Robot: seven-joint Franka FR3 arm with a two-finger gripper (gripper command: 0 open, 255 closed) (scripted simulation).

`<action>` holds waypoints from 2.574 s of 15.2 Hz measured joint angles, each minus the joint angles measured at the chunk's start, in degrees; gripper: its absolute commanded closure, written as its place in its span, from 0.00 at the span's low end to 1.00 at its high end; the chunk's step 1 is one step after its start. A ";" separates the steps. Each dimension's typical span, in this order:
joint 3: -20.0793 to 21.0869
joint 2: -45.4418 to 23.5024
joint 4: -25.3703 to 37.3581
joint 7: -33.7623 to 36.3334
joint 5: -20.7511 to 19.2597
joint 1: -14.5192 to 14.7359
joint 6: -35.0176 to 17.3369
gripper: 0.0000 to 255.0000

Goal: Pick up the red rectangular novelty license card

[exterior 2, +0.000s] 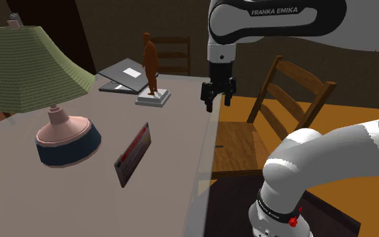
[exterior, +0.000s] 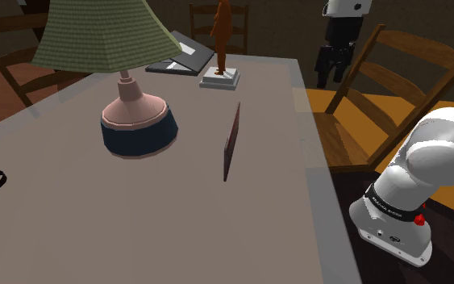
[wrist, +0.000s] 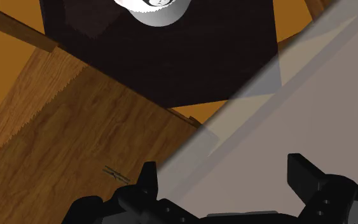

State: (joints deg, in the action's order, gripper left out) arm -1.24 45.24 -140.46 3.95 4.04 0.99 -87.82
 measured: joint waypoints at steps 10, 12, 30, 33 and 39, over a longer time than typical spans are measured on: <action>13.54 -1.66 1.99 25.08 10.71 -0.79 -2.48 0.00; 16.84 -3.68 3.92 31.29 12.77 -1.40 -3.55 0.00; 39.26 -25.19 20.33 73.43 15.04 -9.72 -15.26 0.00; 39.81 -25.50 18.42 73.39 15.21 -9.62 -17.50 0.00; 39.85 -25.41 17.72 73.25 15.32 -9.57 -18.12 1.00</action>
State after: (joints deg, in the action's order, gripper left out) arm 38.62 19.83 -122.74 77.20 19.36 -8.59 -105.94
